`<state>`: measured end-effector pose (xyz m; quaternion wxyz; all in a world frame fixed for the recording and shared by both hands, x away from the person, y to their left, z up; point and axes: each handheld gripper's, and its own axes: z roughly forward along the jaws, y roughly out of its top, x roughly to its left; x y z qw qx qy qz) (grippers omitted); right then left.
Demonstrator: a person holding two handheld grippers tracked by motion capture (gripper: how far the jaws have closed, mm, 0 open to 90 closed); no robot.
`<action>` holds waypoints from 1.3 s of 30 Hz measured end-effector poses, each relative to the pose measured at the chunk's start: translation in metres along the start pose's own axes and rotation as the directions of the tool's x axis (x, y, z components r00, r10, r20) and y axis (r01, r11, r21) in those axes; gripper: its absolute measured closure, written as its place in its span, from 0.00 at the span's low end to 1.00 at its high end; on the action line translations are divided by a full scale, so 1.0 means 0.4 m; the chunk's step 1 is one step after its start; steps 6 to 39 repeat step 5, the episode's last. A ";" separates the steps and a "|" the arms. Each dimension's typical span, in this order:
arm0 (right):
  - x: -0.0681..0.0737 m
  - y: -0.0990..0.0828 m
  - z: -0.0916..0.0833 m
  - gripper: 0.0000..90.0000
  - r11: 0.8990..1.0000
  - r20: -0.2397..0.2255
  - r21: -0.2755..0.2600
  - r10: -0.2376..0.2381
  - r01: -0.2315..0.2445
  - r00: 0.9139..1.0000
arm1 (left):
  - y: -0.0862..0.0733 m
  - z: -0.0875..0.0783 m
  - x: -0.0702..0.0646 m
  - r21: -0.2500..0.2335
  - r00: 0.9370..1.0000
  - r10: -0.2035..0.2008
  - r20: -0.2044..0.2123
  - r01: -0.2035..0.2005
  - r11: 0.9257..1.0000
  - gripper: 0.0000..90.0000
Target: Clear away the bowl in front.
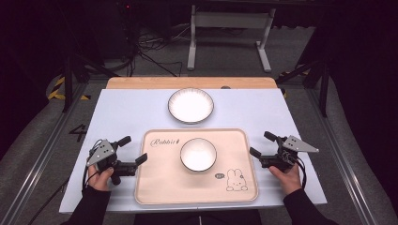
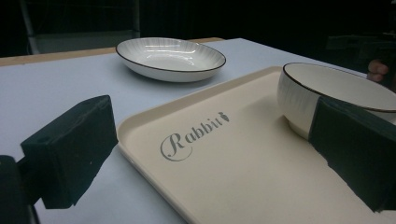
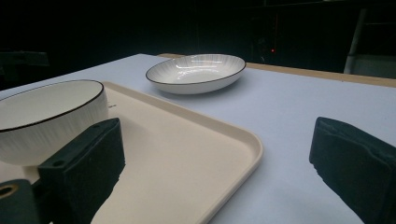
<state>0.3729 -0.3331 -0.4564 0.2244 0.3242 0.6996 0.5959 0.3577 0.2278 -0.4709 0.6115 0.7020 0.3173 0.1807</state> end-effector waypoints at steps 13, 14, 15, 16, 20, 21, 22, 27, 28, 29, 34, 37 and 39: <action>0.000 0.000 0.000 0.04 1.000 0.000 0.000 -0.001 0.001 1.000 | 0.000 0.002 -0.004 0.008 1.000 0.022 -0.002 -0.022 1.000 0.01; 0.000 0.000 0.000 0.04 1.000 0.000 0.000 -0.001 0.001 1.000 | 0.000 0.002 -0.004 0.008 1.000 0.022 -0.002 -0.022 1.000 0.01; 0.000 0.000 0.000 0.04 1.000 0.000 0.000 -0.001 0.001 1.000 | 0.000 0.002 -0.004 0.008 1.000 0.022 -0.002 -0.022 1.000 0.01; 0.000 0.000 0.000 0.04 1.000 0.000 0.000 -0.001 0.001 1.000 | 0.000 0.002 -0.004 0.008 1.000 0.022 -0.002 -0.022 1.000 0.01; 0.000 0.000 0.000 0.04 1.000 0.000 0.000 -0.001 0.001 1.000 | 0.000 0.002 -0.004 0.008 1.000 0.022 -0.002 -0.022 1.000 0.01; 0.000 0.000 0.000 0.04 1.000 0.000 0.000 -0.001 0.001 1.000 | 0.000 0.002 -0.004 0.008 1.000 0.022 -0.002 -0.022 1.000 0.01; 0.000 0.000 0.000 0.04 1.000 0.000 0.000 -0.001 0.001 1.000 | 0.000 0.002 -0.004 0.008 1.000 0.022 -0.002 -0.022 1.000 0.01; 0.000 0.000 0.000 0.04 1.000 0.000 0.000 -0.001 0.001 1.000 | 0.000 0.002 -0.004 0.008 1.000 0.022 -0.002 -0.022 1.000 0.01; 0.000 0.000 0.000 0.04 1.000 0.000 0.000 -0.001 0.001 1.000 | 0.000 0.002 -0.004 0.008 1.000 0.022 -0.002 -0.022 1.000 0.01; 0.000 0.000 0.000 0.04 1.000 0.000 0.000 -0.001 0.001 1.000 | 0.000 0.002 -0.004 0.008 1.000 0.022 -0.002 -0.022 1.000 0.01; 0.000 0.000 0.000 0.04 1.000 0.000 0.000 -0.001 0.001 1.000 | 0.000 0.002 -0.004 0.008 1.000 0.022 -0.002 -0.022 1.000 0.01; 0.000 0.000 0.000 0.04 1.000 0.000 0.000 -0.001 0.001 1.000 | 0.000 0.002 -0.004 0.008 1.000 0.022 -0.002 -0.022 1.000 0.01; 0.000 0.000 0.000 0.04 1.000 0.000 0.000 -0.001 0.001 1.000 | 0.000 0.002 -0.004 0.008 1.000 0.022 -0.002 -0.022 1.000 0.01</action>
